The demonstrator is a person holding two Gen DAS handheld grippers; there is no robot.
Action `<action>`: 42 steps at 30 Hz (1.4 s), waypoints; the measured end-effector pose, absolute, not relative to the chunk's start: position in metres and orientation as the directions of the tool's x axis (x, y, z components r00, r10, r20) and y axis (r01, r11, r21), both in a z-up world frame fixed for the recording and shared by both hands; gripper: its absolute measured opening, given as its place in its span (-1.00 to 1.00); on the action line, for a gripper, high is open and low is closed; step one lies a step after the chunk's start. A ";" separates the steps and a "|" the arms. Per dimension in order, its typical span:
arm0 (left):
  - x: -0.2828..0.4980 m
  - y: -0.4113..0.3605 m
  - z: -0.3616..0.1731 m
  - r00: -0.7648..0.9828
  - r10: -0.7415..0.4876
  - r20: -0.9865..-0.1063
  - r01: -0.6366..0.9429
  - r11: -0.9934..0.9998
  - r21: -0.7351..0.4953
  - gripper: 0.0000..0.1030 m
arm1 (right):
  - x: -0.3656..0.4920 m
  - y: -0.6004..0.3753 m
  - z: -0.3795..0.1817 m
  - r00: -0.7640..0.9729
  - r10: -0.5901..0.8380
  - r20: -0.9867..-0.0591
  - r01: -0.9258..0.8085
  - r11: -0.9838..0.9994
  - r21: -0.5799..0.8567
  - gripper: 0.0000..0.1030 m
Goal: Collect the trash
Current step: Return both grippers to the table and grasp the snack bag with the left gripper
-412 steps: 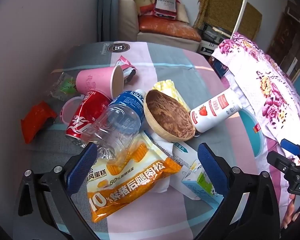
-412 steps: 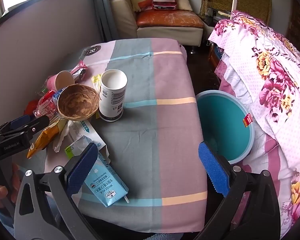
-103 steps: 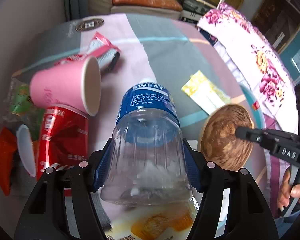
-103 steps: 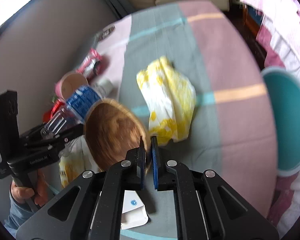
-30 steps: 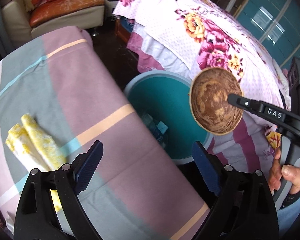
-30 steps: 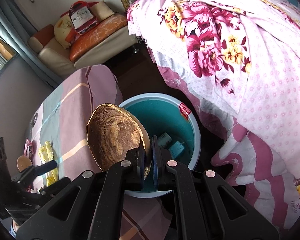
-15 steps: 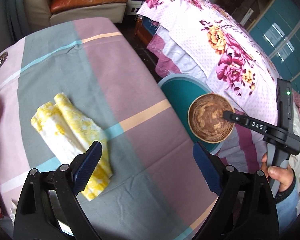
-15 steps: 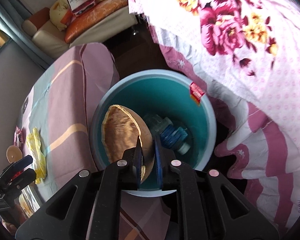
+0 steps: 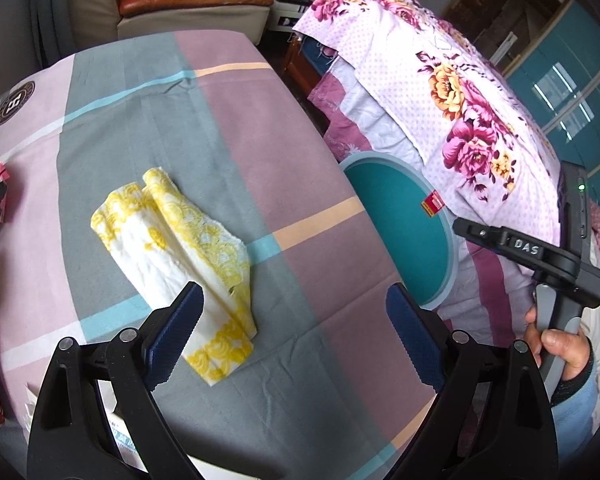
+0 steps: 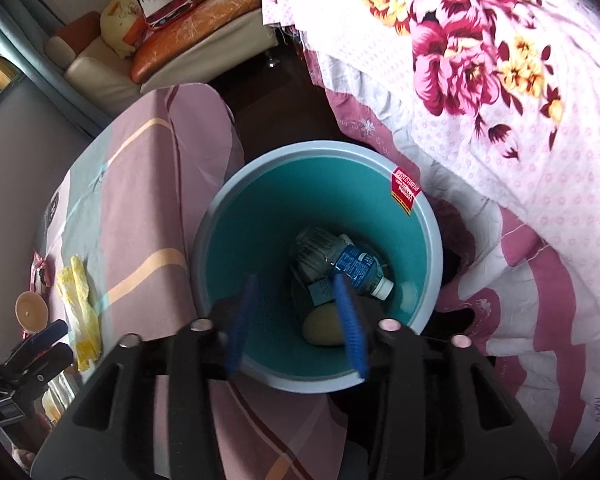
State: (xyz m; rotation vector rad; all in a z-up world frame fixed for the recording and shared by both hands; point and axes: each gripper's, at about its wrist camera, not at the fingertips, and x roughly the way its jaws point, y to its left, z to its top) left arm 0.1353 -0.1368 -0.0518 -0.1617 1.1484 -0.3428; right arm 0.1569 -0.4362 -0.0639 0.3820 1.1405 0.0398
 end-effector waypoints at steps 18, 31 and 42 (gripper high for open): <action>0.061 -0.057 -0.022 0.461 -0.292 -0.838 0.114 0.956 -0.271 0.81 | 0.116 -0.344 -0.009 0.417 0.292 -0.861 -0.048 0.953 0.299 0.42; -0.014 0.037 -0.043 0.460 -0.195 -0.866 -0.027 0.972 -0.233 0.81 | 0.078 -0.248 -0.006 0.308 0.344 -0.887 -0.242 0.930 0.277 0.50; -0.045 0.066 -0.085 0.402 -0.208 -0.892 -0.129 0.951 -0.280 0.83 | 0.058 -0.203 -0.018 0.234 0.350 -0.907 -0.336 0.905 0.262 0.50</action>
